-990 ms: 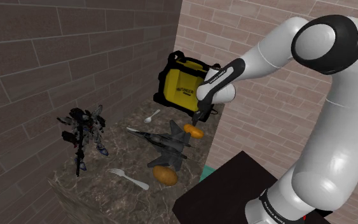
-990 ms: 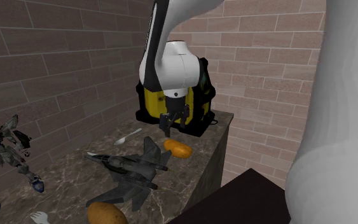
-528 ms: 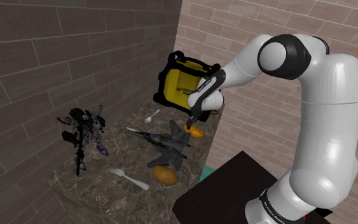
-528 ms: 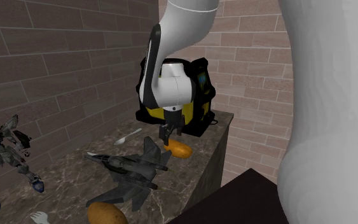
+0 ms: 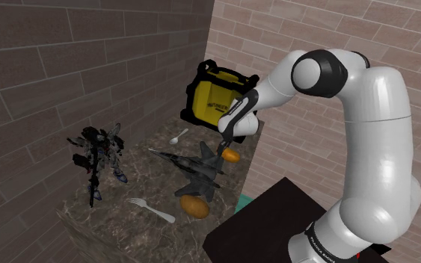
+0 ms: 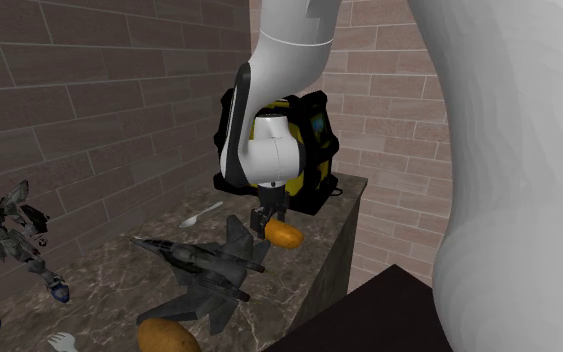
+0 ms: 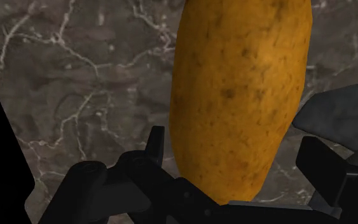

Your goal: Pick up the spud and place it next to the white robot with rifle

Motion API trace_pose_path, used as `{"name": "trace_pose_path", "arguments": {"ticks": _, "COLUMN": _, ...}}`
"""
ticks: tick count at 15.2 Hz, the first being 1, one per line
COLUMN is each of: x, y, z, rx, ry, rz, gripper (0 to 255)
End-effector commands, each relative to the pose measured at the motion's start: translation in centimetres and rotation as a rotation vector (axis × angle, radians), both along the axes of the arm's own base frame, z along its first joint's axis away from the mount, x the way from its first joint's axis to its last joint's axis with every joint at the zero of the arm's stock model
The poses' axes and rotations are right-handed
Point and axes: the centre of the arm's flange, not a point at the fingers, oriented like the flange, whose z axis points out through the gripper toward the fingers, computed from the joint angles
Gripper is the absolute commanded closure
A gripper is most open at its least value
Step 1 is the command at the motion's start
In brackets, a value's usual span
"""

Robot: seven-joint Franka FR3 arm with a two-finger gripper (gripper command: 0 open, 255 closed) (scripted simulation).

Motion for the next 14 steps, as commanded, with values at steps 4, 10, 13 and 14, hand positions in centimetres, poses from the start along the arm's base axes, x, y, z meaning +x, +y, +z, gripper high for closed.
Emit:
{"name": "trace_pose_path", "arguments": {"ticks": 4, "x": 0.03, "y": -0.02, "z": -0.22, "rx": 0.0, "ry": 0.0, "rz": 0.0, "gripper": 0}}
{"name": "trace_pose_path", "arguments": {"ticks": 10, "x": 0.05, "y": -0.03, "z": -0.24, "rx": 0.0, "ry": 0.0, "rz": 0.0, "gripper": 255}}
{"name": "trace_pose_path", "arguments": {"ticks": 13, "x": 0.05, "y": -0.01, "z": -0.28, "rx": 0.0, "ry": 0.0, "rz": 0.0, "gripper": 255}}
{"name": "trace_pose_path", "arguments": {"ticks": 14, "x": 0.05, "y": -0.02, "z": -0.28, "rx": 0.0, "ry": 0.0, "rz": 0.0, "gripper": 255}}
